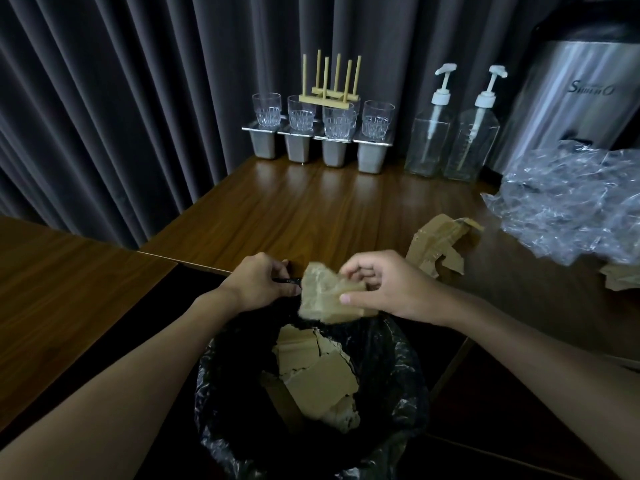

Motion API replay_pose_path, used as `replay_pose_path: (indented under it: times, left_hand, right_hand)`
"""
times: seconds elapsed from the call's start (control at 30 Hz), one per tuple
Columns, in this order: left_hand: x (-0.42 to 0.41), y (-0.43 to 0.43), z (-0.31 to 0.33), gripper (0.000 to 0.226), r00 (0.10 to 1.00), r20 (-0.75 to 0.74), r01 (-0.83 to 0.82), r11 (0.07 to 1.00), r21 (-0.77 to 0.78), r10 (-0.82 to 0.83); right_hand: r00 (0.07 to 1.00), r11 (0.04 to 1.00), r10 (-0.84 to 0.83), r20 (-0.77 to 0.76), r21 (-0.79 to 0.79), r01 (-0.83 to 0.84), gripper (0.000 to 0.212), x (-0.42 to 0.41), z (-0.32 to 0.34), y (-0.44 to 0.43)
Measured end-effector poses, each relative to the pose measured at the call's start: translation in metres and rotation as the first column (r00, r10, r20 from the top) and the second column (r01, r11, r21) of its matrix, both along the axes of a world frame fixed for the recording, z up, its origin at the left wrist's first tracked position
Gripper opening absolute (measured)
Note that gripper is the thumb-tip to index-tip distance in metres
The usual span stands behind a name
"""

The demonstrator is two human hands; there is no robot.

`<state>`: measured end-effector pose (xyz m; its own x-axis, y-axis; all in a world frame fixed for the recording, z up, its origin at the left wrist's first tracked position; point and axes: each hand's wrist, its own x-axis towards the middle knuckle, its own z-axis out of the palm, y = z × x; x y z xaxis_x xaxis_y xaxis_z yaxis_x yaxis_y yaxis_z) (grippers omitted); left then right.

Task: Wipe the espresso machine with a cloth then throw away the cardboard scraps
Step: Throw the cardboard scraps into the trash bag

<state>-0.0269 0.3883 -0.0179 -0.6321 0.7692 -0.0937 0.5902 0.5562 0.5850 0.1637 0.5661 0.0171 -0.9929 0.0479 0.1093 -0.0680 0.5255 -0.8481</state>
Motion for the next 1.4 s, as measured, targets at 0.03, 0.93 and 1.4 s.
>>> replay_pose_path:
  times: [0.03, 0.93, 1.4]
  left_hand:
    - [0.000, 0.000, 0.000, 0.019, 1.000, -0.006, 0.004, 1.000, -0.003, -0.004]
    - [0.020, 0.018, 0.005, 0.025, 0.997, -0.038, 0.067, 0.998, 0.021, -0.066]
    - [0.021, 0.017, 0.004, 0.025, 0.998, -0.027, 0.064, 0.998, 0.018, -0.064]
  right_hand:
    - [1.000, 1.000, 0.000, 0.019, -0.019, 0.000, 0.023, 0.001, -0.001, -0.003]
    - [0.809, 0.767, -0.562, 0.172, 0.474, 0.432, 0.053, 0.032, -0.038, 0.101]
    - [0.787, 0.652, -0.616, -0.032, 0.539, 0.533, 0.075, 0.020, -0.040, 0.096]
